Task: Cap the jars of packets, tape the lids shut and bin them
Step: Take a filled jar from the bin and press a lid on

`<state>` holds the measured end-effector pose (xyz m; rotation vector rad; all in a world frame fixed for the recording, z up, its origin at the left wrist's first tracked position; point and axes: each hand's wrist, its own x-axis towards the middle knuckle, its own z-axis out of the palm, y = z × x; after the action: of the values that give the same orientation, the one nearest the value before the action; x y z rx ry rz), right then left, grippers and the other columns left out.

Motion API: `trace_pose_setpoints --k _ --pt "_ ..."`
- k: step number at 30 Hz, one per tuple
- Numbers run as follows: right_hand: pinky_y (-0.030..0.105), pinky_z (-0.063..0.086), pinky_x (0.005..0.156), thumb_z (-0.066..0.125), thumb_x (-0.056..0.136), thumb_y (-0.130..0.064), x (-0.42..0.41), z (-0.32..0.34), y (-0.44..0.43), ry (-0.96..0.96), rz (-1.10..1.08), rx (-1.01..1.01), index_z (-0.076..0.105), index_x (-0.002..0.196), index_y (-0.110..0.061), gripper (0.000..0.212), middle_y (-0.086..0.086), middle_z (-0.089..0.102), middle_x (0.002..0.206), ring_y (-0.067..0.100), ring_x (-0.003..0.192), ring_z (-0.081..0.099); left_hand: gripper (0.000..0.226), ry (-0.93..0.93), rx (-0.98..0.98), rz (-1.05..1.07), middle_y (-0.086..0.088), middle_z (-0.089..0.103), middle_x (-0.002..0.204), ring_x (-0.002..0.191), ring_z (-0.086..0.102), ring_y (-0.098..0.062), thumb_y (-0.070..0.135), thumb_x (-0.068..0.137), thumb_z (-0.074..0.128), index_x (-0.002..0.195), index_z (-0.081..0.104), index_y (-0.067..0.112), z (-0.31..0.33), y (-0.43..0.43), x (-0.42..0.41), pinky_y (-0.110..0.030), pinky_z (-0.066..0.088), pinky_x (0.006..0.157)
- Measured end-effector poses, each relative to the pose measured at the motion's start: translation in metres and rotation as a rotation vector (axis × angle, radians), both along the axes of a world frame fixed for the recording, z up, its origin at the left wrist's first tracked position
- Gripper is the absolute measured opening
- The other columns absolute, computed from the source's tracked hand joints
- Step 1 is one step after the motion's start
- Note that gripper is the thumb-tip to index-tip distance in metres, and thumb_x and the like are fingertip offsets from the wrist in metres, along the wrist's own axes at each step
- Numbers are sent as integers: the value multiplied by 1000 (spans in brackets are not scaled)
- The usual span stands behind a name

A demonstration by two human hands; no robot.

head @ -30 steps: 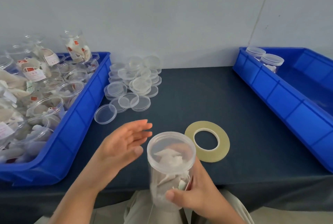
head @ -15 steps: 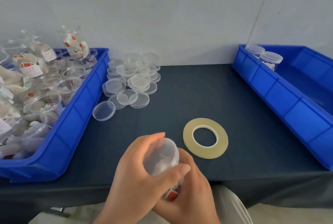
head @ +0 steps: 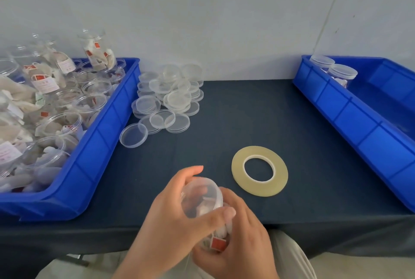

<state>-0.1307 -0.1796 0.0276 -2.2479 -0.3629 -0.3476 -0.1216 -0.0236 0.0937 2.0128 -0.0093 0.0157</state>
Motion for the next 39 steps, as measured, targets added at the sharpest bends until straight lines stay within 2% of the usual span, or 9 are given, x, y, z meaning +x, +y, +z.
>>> trace_pose_setpoints --k 5,10,17,21,25,27,30,32,39 --pt "27 63 79 71 75 -58 -7 -2 10 -131 -135 -8 71 125 -7 71 -10 73 120 7 102 75 82 -65 85 163 44 57 122 120 53 17 87 52 65 127 57 54 -12 -14 -9 -4 43 85" --pt "17 55 68 81 57 -52 -6 7 3 -33 -65 32 69 124 -23 74 -25 68 105 -6 85 67 64 -154 -11 117 35 69 118 118 63 8 65 57 74 118 70 46 -15 -12 -10 -7 48 88" --pt "19 54 68 81 60 -45 6 15 -7 -136 24 19 68 125 -29 68 -24 69 101 -2 80 66 61 -297 -46 -32 8 75 120 115 71 -19 41 69 79 128 71 28 -15 0 -4 -17 53 91" --pt "16 54 72 79 62 -48 7 15 -6 -58 77 35 59 130 -39 71 -27 67 103 -4 84 67 57 -324 -23 -72 7 74 122 116 71 -20 40 72 80 127 71 29 -14 6 1 -19 53 92" --pt "23 58 77 84 66 -39 9 10 -5 106 150 161 52 135 -48 76 -23 69 120 3 104 71 49 -359 -16 -65 17 68 137 132 63 -14 46 75 82 123 74 39 -14 -1 3 -27 54 101" --pt "18 56 80 85 68 -43 7 8 -1 121 81 184 47 136 -52 79 -27 63 127 0 111 67 52 -377 7 17 21 64 141 135 60 -12 56 74 82 123 72 41 -14 -10 1 -29 54 100" --pt "7 47 82 79 72 -53 5 8 4 32 -25 72 50 138 -50 72 -36 56 127 -11 112 60 70 -349 11 117 28 65 134 128 61 1 72 61 83 125 66 47 -14 -23 -5 -12 50 92" --pt "7 47 80 79 70 -51 5 9 4 17 -19 31 51 138 -48 74 -35 56 124 -10 107 61 76 -317 -27 140 30 68 127 121 63 5 69 55 86 125 65 48 -16 -25 -6 -4 45 91" --pt "0 42 76 80 61 -59 4 1 3 26 -40 -3 52 139 -44 84 -46 50 124 -24 99 55 61 -315 -38 -13 13 72 126 119 69 -13 50 62 86 119 74 34 -21 -19 3 -14 53 90"
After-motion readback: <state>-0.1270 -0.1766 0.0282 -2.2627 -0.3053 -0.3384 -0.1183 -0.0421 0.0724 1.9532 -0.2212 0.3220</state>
